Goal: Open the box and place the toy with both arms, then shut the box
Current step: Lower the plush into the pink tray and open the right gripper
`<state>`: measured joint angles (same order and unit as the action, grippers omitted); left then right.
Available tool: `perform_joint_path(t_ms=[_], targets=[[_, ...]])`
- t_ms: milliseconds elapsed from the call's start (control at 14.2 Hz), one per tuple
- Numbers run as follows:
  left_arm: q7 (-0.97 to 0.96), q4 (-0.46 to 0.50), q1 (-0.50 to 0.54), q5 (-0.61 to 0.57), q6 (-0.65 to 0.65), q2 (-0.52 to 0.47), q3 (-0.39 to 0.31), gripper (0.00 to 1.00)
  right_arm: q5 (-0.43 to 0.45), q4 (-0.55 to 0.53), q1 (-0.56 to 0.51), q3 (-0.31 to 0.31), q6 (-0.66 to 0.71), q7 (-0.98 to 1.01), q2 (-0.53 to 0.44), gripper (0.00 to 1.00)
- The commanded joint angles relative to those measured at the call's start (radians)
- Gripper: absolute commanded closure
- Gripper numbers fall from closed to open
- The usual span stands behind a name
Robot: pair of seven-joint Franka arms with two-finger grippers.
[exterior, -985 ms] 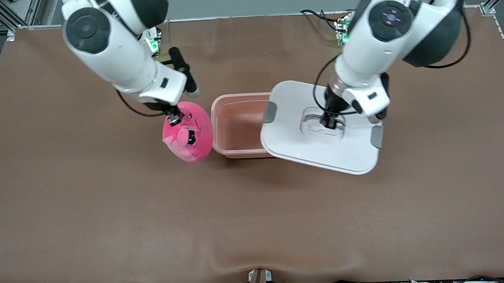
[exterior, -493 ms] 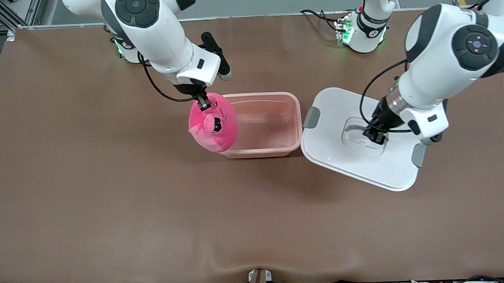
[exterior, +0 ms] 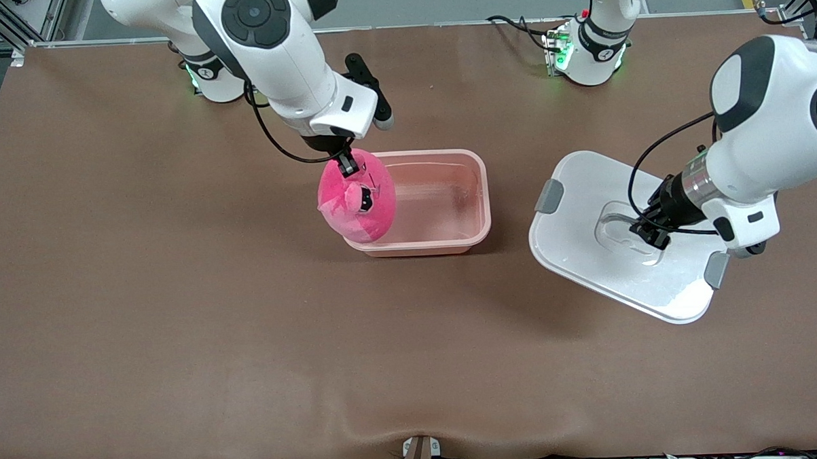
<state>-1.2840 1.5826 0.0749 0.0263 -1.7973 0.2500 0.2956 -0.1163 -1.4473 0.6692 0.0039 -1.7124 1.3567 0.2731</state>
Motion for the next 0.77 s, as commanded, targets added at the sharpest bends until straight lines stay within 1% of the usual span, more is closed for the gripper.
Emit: perform_joint_path(t_ms=[0, 281, 493, 563, 633, 704], targets=[[0.018, -0.001, 0.003, 0.021, 0.012, 0.020, 0.007, 1.00, 0.021, -0.054, 0.030, -0.007, -0.018, -0.007, -0.011, 1.00], [0.023, 0.003, -0.009, 0.020, 0.018, 0.023, 0.011, 1.00, 0.010, -0.070, 0.044, -0.007, -0.044, -0.018, -0.005, 1.00], [0.087, 0.002, -0.006, 0.024, 0.050, 0.018, 0.023, 1.00, 0.004, -0.067, 0.044, -0.005, -0.044, -0.046, -0.005, 1.00], [0.097, 0.000, -0.006, 0.044, 0.052, 0.015, 0.023, 1.00, 0.004, -0.065, 0.046, -0.005, -0.046, -0.060, -0.002, 0.22], [0.097, 0.000, -0.006, 0.055, 0.052, 0.014, 0.023, 1.00, 0.004, -0.062, 0.049, -0.005, -0.058, -0.057, 0.007, 0.00], [0.095, -0.001, -0.007, 0.056, 0.052, 0.012, 0.023, 1.00, 0.004, -0.059, 0.049, -0.005, -0.064, -0.047, 0.011, 0.00]])
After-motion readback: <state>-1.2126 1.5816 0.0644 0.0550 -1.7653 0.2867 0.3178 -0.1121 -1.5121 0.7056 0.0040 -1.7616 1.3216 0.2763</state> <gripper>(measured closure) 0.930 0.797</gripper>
